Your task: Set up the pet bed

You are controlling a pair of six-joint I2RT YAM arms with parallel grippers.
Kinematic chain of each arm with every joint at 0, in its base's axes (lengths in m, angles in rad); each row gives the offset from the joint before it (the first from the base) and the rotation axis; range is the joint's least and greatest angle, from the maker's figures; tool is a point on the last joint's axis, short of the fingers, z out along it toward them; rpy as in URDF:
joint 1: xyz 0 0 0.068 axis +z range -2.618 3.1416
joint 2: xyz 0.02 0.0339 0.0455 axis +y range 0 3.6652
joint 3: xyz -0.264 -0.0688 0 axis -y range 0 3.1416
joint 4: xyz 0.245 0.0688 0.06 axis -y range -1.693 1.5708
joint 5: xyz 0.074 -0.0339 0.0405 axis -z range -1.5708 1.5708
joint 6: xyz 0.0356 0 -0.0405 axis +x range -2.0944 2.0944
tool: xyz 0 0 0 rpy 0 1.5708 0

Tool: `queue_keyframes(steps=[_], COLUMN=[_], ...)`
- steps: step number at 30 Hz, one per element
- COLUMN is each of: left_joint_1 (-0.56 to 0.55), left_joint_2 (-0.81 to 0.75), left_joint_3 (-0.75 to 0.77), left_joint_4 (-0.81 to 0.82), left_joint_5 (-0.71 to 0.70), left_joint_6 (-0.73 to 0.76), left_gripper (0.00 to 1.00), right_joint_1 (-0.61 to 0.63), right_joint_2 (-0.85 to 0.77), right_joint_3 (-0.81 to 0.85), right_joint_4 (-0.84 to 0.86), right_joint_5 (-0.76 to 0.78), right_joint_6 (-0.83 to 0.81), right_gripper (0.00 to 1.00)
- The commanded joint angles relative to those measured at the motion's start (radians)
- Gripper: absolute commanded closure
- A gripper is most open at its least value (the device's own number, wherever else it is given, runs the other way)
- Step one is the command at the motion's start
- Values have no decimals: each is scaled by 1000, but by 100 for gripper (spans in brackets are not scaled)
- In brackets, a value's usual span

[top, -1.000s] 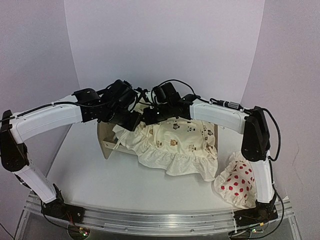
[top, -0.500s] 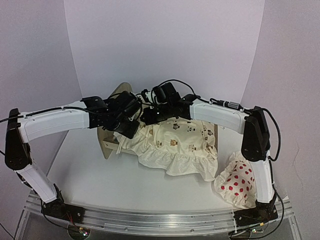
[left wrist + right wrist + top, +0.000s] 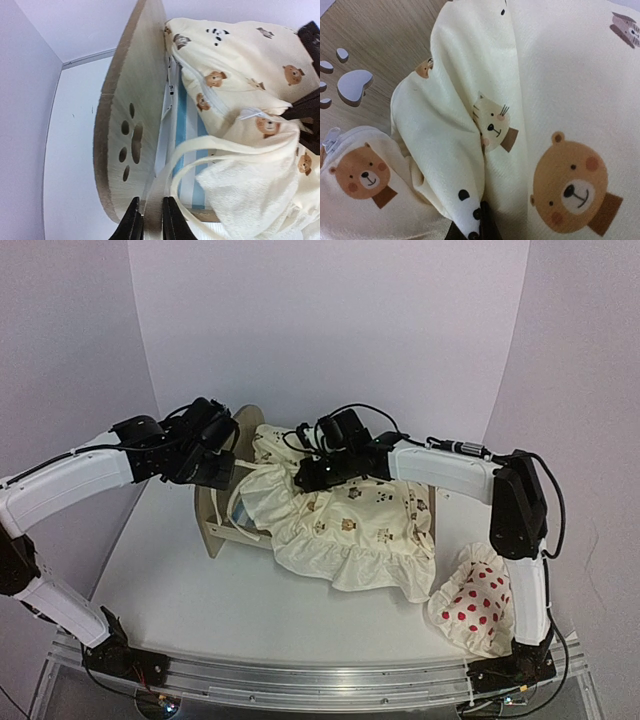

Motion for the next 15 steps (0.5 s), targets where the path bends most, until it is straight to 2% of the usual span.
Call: queue_keyframes(steps=[1,15], left_joint_1=[23,28], left_joint_2=[-29,1], left_joint_3=[-35,-15], left_joint_4=[-41,22], left_joint_5=[-19,37], left_joint_6=[-60,-12], left_gripper=[84,90], right_joint_1=[-30,-33], right_joint_2=[-95,-97], right_joint_3=[-20,-4], right_joint_4=[-11,-13], right_joint_5=[20,-9], right_joint_6=[-10,-18], right_gripper=[100,100])
